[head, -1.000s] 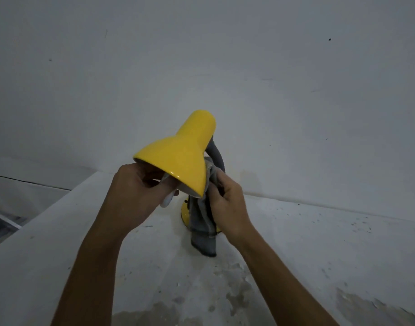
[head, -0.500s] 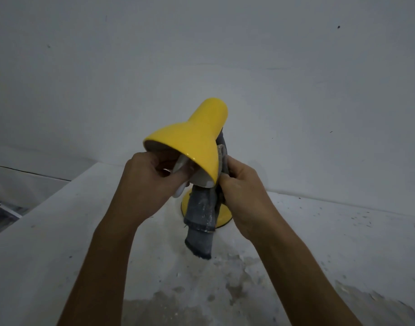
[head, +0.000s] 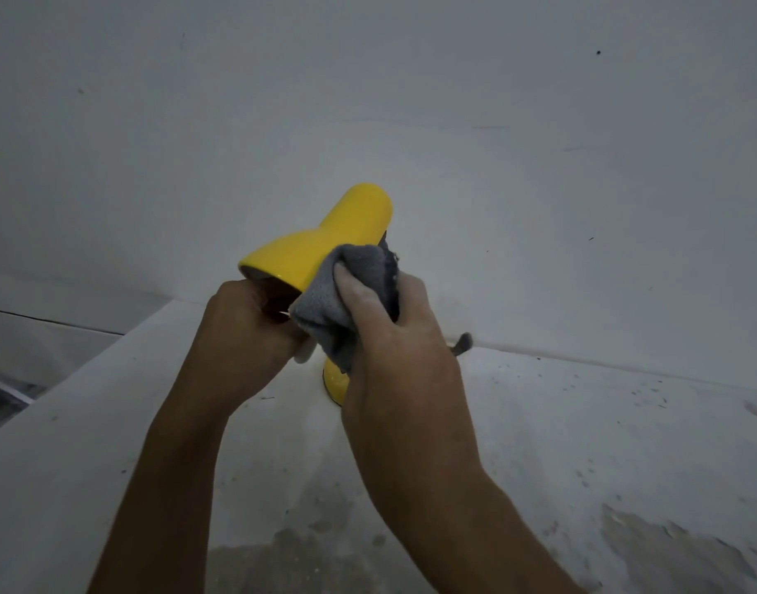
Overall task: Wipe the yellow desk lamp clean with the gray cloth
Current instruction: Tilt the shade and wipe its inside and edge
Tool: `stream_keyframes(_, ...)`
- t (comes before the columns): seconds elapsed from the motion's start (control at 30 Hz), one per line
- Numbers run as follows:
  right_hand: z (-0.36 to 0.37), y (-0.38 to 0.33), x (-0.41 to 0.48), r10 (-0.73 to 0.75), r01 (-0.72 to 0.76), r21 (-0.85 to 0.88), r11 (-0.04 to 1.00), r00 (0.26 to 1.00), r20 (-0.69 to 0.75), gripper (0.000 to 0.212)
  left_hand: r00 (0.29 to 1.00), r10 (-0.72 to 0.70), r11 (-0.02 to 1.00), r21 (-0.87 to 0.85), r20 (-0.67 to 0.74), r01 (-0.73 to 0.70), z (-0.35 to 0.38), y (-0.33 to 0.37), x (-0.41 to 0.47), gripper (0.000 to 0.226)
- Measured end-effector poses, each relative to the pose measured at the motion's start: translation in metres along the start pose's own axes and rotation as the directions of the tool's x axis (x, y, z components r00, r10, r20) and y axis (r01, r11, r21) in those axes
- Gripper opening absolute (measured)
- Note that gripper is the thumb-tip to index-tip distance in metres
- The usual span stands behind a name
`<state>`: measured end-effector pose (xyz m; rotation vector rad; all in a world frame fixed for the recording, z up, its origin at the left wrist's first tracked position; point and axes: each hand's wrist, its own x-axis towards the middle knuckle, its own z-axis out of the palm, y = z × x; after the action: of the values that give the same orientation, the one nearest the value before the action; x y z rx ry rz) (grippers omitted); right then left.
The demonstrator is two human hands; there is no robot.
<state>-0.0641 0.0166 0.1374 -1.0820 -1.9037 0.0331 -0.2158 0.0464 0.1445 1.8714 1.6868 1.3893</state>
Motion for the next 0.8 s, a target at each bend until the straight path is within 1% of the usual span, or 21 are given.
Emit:
stream_keyframes(0.03, 0.007, 0.003, -0.001, -0.018, 0.018, -0.004, 1.0, 0.999, -0.047, 0.074, 1.0, -0.002, 1.0, -0.01, -0.002, 0.002, 0.0, 0.0, 0.0, 0.014)
stream_keyframes(0.07, 0.014, 0.008, -0.001, -0.007, 0.01, 0.035, 0.999, 0.997, -0.081, 0.071, 1.0, -0.003, 0.999, -0.034, -0.009, 0.003, -0.001, -0.001, 0.0, 0.016)
stream_keyframes(0.17, 0.029, 0.025, 0.003, 0.104, -0.061, 0.282, 0.958, 0.984, -0.142, 0.049, 1.0, -0.015, 0.993, -0.118, -0.019, 0.013, -0.002, -0.003, 0.001, 0.03)
stream_keyframes(0.23, 0.039, 0.038, 0.007, 0.173, -0.11, 0.42, 0.901, 0.978, -0.115, 0.043, 1.0, -0.01, 0.993, -0.121, -0.005, 0.01, -0.002, -0.005, 0.001, 0.028)
stream_keyframes(0.3, 0.048, 0.049, 0.009, 0.217, -0.177, 0.503, 0.846, 0.976, -0.021, 0.036, 1.0, -0.017, 0.992, -0.121, 0.0, 0.017, -0.002, -0.004, 0.001, 0.026)
stream_keyframes(0.33, 0.05, 0.052, 0.01, 0.255, -0.248, 0.525, 0.814, 0.965, 0.061, 0.034, 1.0, -0.016, 0.992, -0.126, 0.004, 0.017, -0.002, -0.003, 0.001, 0.028)
stream_keyframes(0.37, 0.051, 0.056, 0.011, 0.295, -0.344, 0.543, 0.766, 0.939, 0.178, 0.033, 1.0, -0.014, 0.991, -0.129, 0.007, 0.015, -0.002, -0.002, 0.0, 0.03)
stream_keyframes(0.43, 0.05, 0.059, 0.013, 0.35, -0.544, 0.567, 0.619, 0.836, 0.422, 0.037, 1.0, -0.022, 0.991, -0.136, 0.001, 0.022, -0.003, 0.0, -0.001, 0.031)
stream_keyframes(0.47, 0.048, 0.059, 0.014, 0.37, -0.595, 0.579, 0.558, 0.802, 0.468, 0.037, 0.999, -0.036, 0.989, -0.147, -0.002, 0.035, -0.004, 0.0, -0.001, 0.031)
stream_keyframes(0.5, 0.046, 0.059, 0.015, 0.399, -0.603, 0.603, 0.522, 0.798, 0.452, 0.035, 0.999, -0.05, 0.986, -0.158, -0.005, 0.049, -0.005, -0.001, -0.001, 0.03)
stream_keyframes(0.53, 0.045, 0.059, 0.017, 0.438, -0.577, 0.636, 0.513, 0.813, 0.384, 0.032, 0.998, -0.062, 0.984, -0.165, -0.004, 0.061, -0.006, -0.001, -0.001, 0.028)
stream_keyframes(0.57, 0.044, 0.059, 0.021, 0.482, -0.534, 0.663, 0.524, 0.828, 0.287, 0.03, 0.997, -0.071, 0.982, -0.174, -0.002, 0.069, -0.006, -0.002, 0.0, 0.027)
stream_keyframes(0.63, 0.044, 0.061, 0.029, 0.523, -0.419, 0.683, 0.599, 0.85, 0.063, 0.034, 0.998, -0.07, 0.981, -0.18, 0.005, 0.07, -0.005, -0.001, 0.0, 0.026)
stream_keyframes(0.7, 0.045, 0.063, 0.043, 0.448, -0.268, 0.645, 0.716, 0.884, -0.13, 0.036, 0.998, -0.061, 0.984, -0.168, 0.01, 0.062, -0.004, 0.001, -0.001, 0.023)
stream_keyframes(0.77, 0.054, 0.066, 0.055, 0.335, -0.159, 0.542, 0.825, 0.911, -0.242, 0.032, 0.997, -0.074, 0.982, -0.172, 0.007, 0.074, -0.003, 0.002, -0.001, 0.029)
stream_keyframes(0.8, 0.061, 0.068, 0.06, 0.304, -0.142, 0.487, 0.862, 0.913, -0.272, 0.031, 0.997, -0.081, 0.981, -0.175, 0.004, 0.081, -0.004, 0.001, -0.001, 0.033)
